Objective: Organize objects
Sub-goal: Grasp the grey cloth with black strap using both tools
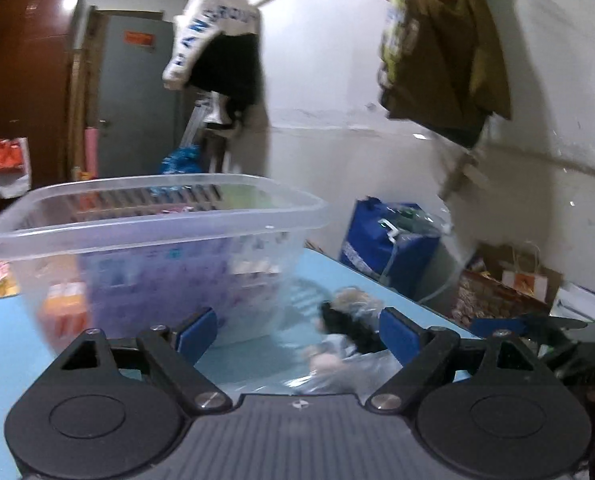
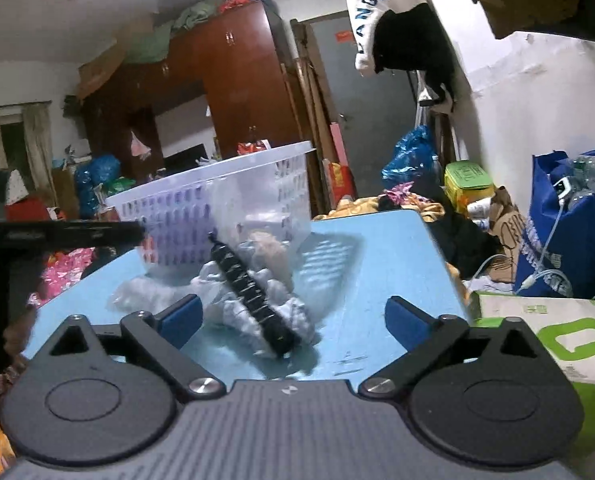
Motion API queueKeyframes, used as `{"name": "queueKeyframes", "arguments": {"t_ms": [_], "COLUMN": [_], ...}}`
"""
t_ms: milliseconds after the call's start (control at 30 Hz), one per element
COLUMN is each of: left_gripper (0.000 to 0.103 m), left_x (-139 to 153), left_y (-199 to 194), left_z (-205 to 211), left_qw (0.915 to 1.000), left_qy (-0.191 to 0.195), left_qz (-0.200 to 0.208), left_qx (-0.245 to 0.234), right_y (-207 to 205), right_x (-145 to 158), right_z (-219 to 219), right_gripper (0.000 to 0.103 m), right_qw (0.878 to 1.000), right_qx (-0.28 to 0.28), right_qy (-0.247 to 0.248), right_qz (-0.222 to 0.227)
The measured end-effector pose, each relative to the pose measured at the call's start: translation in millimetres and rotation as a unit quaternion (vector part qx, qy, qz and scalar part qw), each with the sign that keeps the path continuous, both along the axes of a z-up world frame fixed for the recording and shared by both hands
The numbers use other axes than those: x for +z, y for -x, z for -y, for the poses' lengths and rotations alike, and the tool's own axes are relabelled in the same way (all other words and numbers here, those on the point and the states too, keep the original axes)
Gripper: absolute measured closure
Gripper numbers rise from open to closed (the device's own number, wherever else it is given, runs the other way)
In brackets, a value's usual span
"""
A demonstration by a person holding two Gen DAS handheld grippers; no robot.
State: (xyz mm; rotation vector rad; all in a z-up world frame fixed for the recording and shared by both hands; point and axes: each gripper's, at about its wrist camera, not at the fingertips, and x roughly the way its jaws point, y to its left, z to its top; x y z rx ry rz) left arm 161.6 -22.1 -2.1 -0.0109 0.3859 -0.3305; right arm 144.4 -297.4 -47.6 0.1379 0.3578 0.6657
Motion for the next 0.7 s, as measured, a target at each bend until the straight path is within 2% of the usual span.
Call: {"name": "queueKeyframes", "arguments": {"t_ms": [100, 267, 400, 533, 567, 600, 633, 667, 700], "left_gripper": [0.013, 0.016, 0.022, 0.028, 0.032, 0.042, 0.048, 0.054, 0.054], "left_x": [-6.4, -15.5, -27.3, -32.2, -32.5, -32.9, -33.3, -33.0, -32.2], "left_y": [-11.6, -31.4, -43.5, -48.1, -48.8, -49.5, -49.4, -48.7, -46.5], "left_z": [12.7, 17.9, 23.4, 29.9, 30.9, 32.2, 33.0, 33.2, 35.3], "left_qw": [0.9999, 0.9988, 0.9967, 0.9953, 0.9950, 0.9945, 0.9933, 0.9924, 0.9931], "left_qy": [-0.006, 0.006, -0.001, -0.002, 0.000, 0.003, 0.010, 0.015, 0.013], "left_qz": [-0.012, -0.041, -0.068, -0.074, -0.075, -0.077, -0.080, -0.082, -0.077], "left_qx": [-0.009, -0.026, -0.046, -0.063, -0.065, -0.072, -0.083, -0.090, -0.088], "right_y": [1.2, -5.0, -6.3, -6.5, -6.5, -6.6, -7.2, -8.0, -7.6], "right_x": [-7.3, -17.5, -21.7, -24.4, -24.4, -24.8, -25.0, -25.1, -25.2], "right_z": [-10.9, -18.5, -20.5, -20.4, -20.5, -20.9, -21.4, -21.7, -21.6], "right_gripper": [0.022, 0.036, 0.041, 0.045, 0.048, 0.052, 0.055, 0.062, 0.063], "right_qw": [1.000, 0.999, 0.999, 0.999, 0.999, 0.999, 0.999, 0.998, 0.998], "right_qx": [0.016, 0.024, 0.029, 0.028, 0.027, 0.027, 0.028, 0.028, 0.028], "right_qy": [0.010, 0.020, 0.032, 0.037, 0.040, 0.043, 0.046, 0.049, 0.053], "right_qz": [-0.004, -0.012, -0.011, -0.007, -0.006, -0.004, -0.003, -0.002, 0.002]}}
